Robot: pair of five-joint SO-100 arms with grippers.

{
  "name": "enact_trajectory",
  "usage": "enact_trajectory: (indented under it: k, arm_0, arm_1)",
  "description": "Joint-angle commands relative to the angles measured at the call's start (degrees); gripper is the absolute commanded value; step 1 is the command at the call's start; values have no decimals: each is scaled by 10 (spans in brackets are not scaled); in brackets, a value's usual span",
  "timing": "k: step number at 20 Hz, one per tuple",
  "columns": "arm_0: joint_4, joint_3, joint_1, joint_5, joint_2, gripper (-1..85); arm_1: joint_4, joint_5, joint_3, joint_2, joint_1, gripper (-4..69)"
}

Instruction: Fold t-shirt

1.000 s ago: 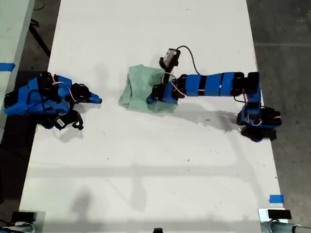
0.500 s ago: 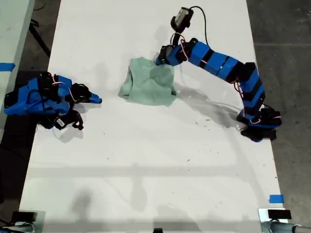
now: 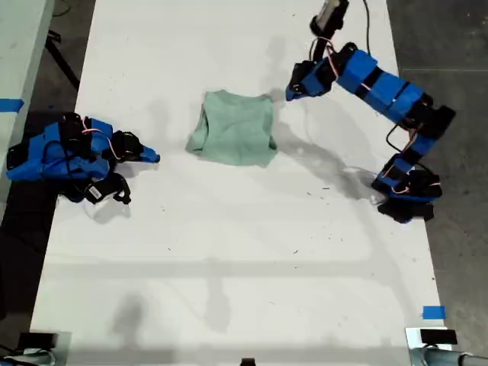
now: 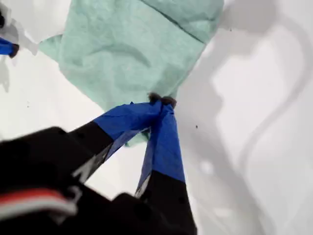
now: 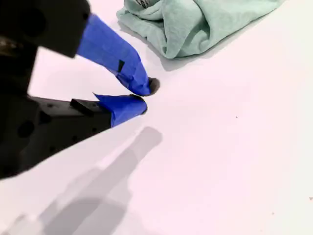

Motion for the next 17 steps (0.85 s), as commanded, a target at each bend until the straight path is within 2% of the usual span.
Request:
enact_trajectory:
  k: [1, 5, 7, 8, 10, 11, 13, 15, 17]
  arm_0:
    - [1, -4, 4, 0, -1, 38]
    - [1, -4, 4, 0, -1, 38]
    - [1, -4, 4, 0, -1, 38]
    - [1, -4, 4, 0, -1, 38]
    - [1, -4, 4, 0, -1, 38]
    - [1, -4, 4, 0, -1, 38]
    - [1, -4, 4, 0, -1, 38]
    - [1, -4, 4, 0, -1, 38]
    - [1, -4, 4, 0, -1, 38]
  arm_1:
    - [-2, 57, 297, 361, -7, -16]
    - [-17, 186, 614, 648, -62, -15]
    - [15, 293, 775, 853, -113, -15]
    - [54, 348, 860, 976, -150, -15]
    - [41, 426, 872, 910, -199, -15]
    - [42, 426, 872, 904, -198, -15]
    - [42, 378, 872, 939, -191, 8]
    - [46, 224, 870, 966, -191, 12]
    - [47, -26, 869, 966, -191, 11]
